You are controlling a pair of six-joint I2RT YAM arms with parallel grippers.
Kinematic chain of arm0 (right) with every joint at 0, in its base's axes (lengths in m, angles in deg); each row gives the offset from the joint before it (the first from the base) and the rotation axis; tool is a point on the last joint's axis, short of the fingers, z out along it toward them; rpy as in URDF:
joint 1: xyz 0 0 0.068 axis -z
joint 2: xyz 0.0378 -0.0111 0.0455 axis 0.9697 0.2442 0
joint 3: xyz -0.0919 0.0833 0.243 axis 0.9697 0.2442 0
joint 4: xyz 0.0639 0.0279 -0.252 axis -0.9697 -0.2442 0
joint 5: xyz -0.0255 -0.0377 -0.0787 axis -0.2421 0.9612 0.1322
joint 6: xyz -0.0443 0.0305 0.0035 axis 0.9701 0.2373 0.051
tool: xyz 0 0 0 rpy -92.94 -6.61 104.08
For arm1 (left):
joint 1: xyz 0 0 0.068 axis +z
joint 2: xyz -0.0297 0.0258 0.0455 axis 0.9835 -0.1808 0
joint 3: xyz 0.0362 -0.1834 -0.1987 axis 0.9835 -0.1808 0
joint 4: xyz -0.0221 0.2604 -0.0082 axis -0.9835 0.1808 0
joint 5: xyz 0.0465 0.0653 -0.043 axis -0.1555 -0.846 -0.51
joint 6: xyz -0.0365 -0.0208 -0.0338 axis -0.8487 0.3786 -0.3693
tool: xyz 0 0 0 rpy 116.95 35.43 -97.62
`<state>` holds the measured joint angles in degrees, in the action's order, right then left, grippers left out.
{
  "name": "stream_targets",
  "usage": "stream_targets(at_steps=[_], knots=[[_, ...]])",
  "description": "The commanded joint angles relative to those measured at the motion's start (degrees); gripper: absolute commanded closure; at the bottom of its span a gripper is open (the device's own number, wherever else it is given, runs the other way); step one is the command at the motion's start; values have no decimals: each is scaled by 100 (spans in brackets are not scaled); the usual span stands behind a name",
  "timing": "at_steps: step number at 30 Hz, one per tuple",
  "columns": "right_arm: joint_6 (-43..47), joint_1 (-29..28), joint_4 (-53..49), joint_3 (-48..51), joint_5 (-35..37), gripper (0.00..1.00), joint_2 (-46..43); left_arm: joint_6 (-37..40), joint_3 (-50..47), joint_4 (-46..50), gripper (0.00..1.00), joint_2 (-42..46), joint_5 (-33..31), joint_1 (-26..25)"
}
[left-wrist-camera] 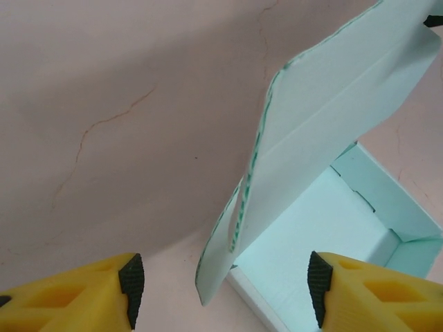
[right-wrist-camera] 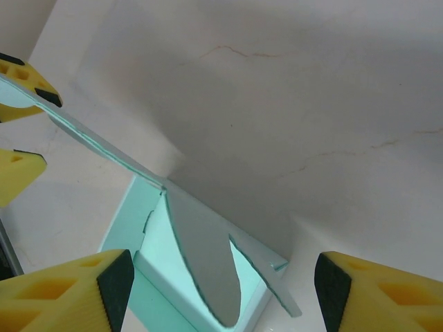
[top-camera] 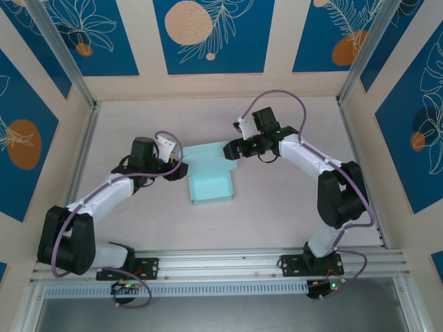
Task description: Fold the paper box
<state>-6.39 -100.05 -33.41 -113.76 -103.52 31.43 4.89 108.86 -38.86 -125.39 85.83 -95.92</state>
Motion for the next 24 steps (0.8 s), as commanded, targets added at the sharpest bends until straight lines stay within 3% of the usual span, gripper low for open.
stream_targets(at_steps=[1,8,15,18,21,24], knots=[[101,-103,72,-89,2,28,41,-110,192,-251,39,-115,238,45],[-48,-277,192,41,219,37,65,-330,115,-418,52,-220,331,34],[-259,-449,163,33,881,49,112,-697,36,-644,69,-200,69,-32],[-316,-551,135,75,1218,49,100,-792,22,-639,69,-200,-15,-102],[-394,-638,140,171,1407,49,11,-737,40,-481,59,-201,-66,-200],[-441,-714,148,249,1581,49,-83,-638,49,-276,58,-183,-222,-281]])
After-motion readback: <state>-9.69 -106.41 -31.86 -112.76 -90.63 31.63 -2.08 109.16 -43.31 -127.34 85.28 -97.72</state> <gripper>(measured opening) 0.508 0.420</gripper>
